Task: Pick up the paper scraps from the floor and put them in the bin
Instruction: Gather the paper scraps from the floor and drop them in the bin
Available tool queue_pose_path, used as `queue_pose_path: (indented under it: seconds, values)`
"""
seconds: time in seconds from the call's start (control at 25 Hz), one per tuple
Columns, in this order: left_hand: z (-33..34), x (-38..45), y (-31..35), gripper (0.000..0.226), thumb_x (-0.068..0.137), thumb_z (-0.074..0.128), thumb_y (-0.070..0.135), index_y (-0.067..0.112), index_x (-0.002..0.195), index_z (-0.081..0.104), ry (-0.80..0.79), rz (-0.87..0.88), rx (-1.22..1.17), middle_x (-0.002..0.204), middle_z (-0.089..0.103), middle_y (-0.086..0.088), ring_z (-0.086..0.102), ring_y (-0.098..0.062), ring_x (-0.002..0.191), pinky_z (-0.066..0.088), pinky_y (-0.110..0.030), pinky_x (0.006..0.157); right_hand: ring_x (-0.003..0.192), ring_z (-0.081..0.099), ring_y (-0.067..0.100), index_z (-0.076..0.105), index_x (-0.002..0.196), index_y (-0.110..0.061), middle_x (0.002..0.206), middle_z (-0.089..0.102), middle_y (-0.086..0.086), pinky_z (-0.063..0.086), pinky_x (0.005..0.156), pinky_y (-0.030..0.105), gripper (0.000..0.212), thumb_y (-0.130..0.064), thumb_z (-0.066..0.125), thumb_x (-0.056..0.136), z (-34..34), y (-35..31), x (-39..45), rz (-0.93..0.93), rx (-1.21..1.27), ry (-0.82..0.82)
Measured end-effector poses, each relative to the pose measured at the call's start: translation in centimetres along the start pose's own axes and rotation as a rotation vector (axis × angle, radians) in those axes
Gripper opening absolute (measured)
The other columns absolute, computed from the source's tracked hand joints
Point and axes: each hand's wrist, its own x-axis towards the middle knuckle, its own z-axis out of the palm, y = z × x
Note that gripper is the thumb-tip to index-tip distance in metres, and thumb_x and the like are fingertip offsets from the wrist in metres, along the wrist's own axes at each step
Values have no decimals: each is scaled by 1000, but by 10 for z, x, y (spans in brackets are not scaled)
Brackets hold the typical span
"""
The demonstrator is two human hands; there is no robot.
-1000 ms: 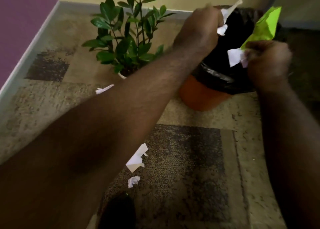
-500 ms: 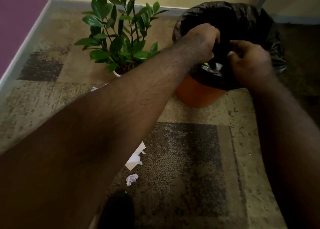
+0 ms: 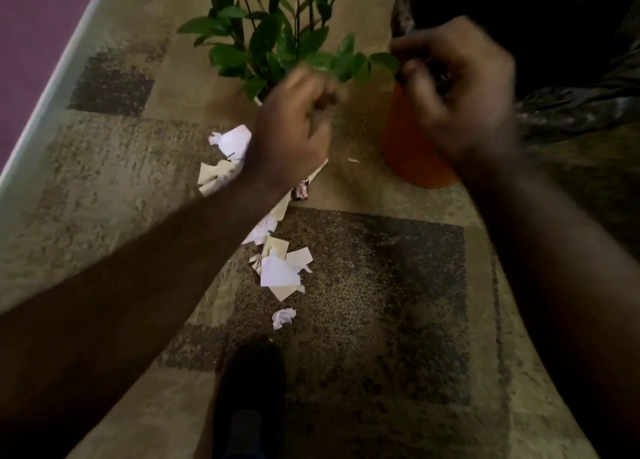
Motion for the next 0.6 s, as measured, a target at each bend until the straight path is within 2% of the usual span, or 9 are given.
queue_pose_path:
  seconds: [0.04, 0.12, 0.2, 0.28, 0.36, 0.44, 0.52, 0.6]
  values:
    - [-3, -34, -18, 25, 79, 51, 1, 10, 100, 62, -86, -106, 44, 103, 59, -5, 57, -14, 94, 53, -29, 78, 93, 54, 0, 64, 119, -23, 108, 58, -7, 46, 83, 12, 30, -22, 51, 92, 21, -7, -8, 12, 31, -133]
    - [-4, -105, -49, 35, 81, 57, 9, 15, 115, 57, -379, -311, 195, 119, 55, -4, 56, -20, 108, 52, -35, 88, 97, 57, 9, 55, 129, -29, 115, 57, -5, 52, 87, 29, 41, -25, 59, 89, 64, -13, -32, 89, 23, -470]
    - [-4, -167, -70, 62, 79, 63, 41, 28, 136, 42, -670, -380, 418, 144, 39, -2, 43, -24, 129, 45, -42, 102, 114, 55, 20, 38, 142, -32, 132, 49, 2, 50, 94, 38, 66, -31, 68, 83, 107, -11, -66, 172, -82, -829]
    - [-4, -210, -81, 90, 66, 57, 74, 41, 144, 24, -856, -360, 562, 158, 16, -4, 19, -31, 144, 28, -53, 114, 126, 49, 27, 25, 147, -33, 143, 40, 7, 48, 99, 43, 88, -31, 77, 75, 141, -7, -101, 174, -153, -1073]
    - [-4, -233, -88, 107, 53, 47, 90, 48, 145, 11, -962, -366, 617, 161, -1, -5, 3, -37, 146, 20, -60, 112, 136, 39, 31, 17, 150, -35, 153, 31, 8, 43, 105, 48, 107, -29, 83, 67, 166, -5, -131, 123, -168, -1198]
    - [-3, -244, -90, 117, 44, 43, 96, 49, 145, 5, -1024, -362, 633, 161, -8, -8, 2, -41, 145, 22, -61, 110, 145, 21, 34, 6, 152, -36, 160, 14, 7, 34, 112, 52, 121, -35, 86, 62, 183, -4, -155, 55, -217, -1261]
    - [0, -248, -89, 118, 43, 37, 97, 46, 146, 8, -1025, -336, 674, 161, -2, -13, 12, -44, 144, 28, -62, 107, 148, 5, 37, -3, 152, -38, 163, 0, 7, 27, 113, 54, 129, -39, 87, 60, 192, -2, -173, 17, -254, -1266]
    - [3, -250, -85, 114, 47, 31, 94, 41, 147, 18, -987, -296, 736, 159, 13, -18, 28, -48, 138, 39, -61, 99, 149, 0, 38, -8, 151, -40, 163, -9, 9, 25, 112, 57, 130, -43, 85, 61, 197, 0, -184, -39, -292, -1234]
